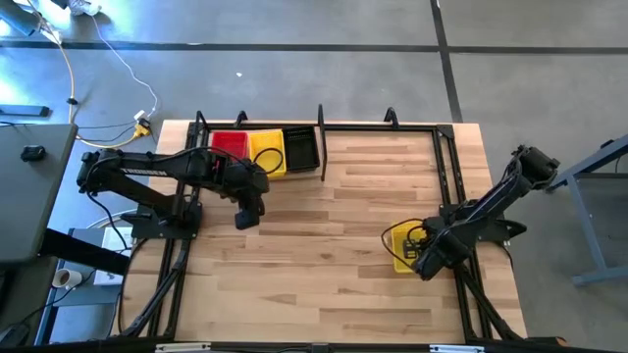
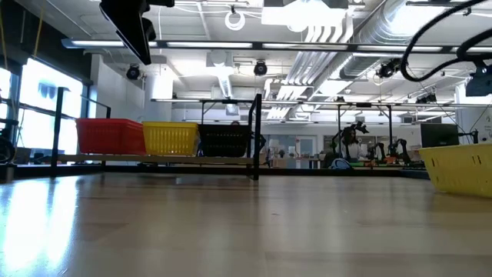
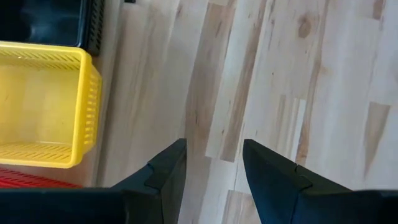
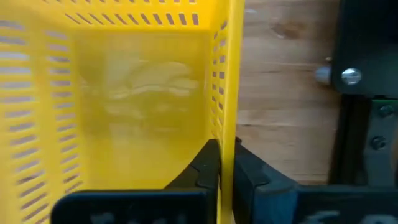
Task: Stack baskets on shelf by color
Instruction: Stack the yellow bin on top of the yellow bin on the shelf
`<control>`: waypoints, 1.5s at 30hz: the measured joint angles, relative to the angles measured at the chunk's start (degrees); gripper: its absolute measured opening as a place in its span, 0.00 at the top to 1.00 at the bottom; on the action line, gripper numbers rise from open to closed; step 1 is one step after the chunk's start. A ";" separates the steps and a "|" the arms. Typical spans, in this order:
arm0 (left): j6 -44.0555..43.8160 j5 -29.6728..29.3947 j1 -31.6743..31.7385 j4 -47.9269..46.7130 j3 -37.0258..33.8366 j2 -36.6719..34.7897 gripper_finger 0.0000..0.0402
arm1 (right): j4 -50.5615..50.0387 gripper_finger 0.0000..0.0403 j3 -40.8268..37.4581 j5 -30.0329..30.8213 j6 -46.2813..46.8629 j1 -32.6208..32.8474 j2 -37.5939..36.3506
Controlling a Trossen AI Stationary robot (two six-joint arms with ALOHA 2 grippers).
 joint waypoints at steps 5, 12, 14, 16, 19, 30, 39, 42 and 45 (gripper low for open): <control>-1.33 0.00 -0.97 0.00 0.00 -0.01 0.63 | 0.02 0.99 3.33 4.56 -0.09 -0.40 0.00; -1.31 -3.76 -2.13 0.02 0.00 -0.02 0.63 | -0.01 1.00 9.06 11.66 -3.02 -4.60 0.07; -1.31 -4.88 -2.30 0.02 0.00 -0.02 0.63 | -0.29 1.00 11.21 13.21 -5.09 -6.34 0.77; -1.31 -5.07 -2.30 0.02 0.00 -0.02 0.63 | -0.76 1.00 13.73 14.10 -7.80 -8.15 1.97; -1.32 -5.54 -2.30 0.04 0.00 -0.02 0.63 | -1.45 1.00 18.51 15.21 -12.03 -11.02 4.96; -1.31 -5.79 -2.28 0.07 0.00 -0.02 0.64 | -3.34 1.00 37.11 18.99 -27.20 -21.95 18.66; -1.27 -5.79 -4.59 0.01 0.00 -0.04 0.64 | 0.81 1.00 46.35 19.08 -32.27 -28.31 29.86; -0.85 -5.84 -6.17 0.00 0.00 -0.04 0.64 | 4.30 1.00 47.83 19.26 -32.27 -29.74 32.81; -0.85 -5.86 -7.38 0.02 0.00 -0.04 0.64 | 7.71 1.00 49.00 19.57 -32.79 -30.91 35.27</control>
